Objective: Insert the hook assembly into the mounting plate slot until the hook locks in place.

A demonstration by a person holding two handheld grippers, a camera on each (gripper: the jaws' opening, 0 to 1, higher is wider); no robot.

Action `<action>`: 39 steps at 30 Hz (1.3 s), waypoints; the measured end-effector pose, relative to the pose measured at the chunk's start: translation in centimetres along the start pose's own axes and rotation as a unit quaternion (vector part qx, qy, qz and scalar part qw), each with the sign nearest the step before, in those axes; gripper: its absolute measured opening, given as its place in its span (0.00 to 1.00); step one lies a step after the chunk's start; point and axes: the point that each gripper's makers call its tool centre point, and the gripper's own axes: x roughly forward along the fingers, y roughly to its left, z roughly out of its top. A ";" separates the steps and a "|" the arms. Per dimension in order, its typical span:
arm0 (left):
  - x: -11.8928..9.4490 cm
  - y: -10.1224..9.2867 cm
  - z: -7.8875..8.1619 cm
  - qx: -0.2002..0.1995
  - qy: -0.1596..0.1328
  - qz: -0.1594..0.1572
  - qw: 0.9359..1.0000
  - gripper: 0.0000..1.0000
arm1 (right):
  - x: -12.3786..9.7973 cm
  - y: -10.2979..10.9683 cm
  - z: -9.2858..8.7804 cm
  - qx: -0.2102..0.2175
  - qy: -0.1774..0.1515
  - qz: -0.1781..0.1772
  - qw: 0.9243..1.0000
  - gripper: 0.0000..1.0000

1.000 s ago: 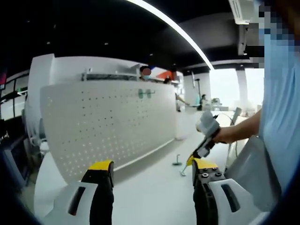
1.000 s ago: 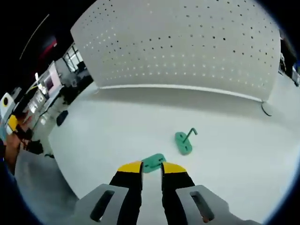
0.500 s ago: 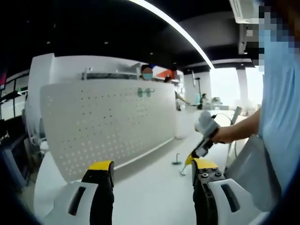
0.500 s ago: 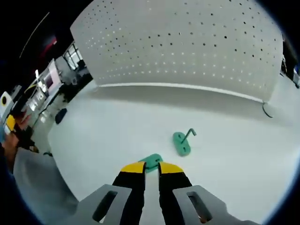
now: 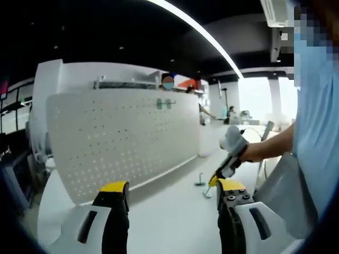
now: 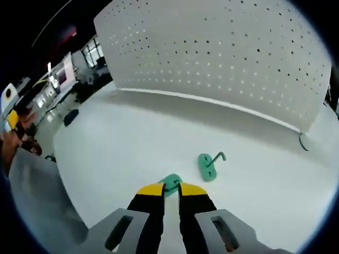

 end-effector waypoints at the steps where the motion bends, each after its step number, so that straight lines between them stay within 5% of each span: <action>1: 0.0 0.0 0.0 0.000 0.000 0.000 1.000 0.68 | 0.0 0.1 0.1 -0.004 -0.001 0.001 1.000 0.08; 4: 0.0 0.0 0.0 0.000 0.000 -0.001 1.000 0.68 | 0.1 0.3 0.3 -0.016 -0.005 0.009 1.000 0.08; 17: -0.1 -0.1 0.0 -0.001 0.001 -0.005 1.000 0.68 | -0.6 -0.3 -0.3 0.049 -0.002 -0.017 0.999 0.20; 28: 0.0 -0.4 0.1 0.003 0.001 -0.009 1.000 0.68 | -0.5 0.0 -1.1 0.092 0.010 -0.001 0.996 0.12; 39: -0.2 -0.2 0.0 0.001 0.000 -0.007 1.000 0.67 | -0.4 -0.4 -0.6 0.051 0.015 -0.008 0.999 0.05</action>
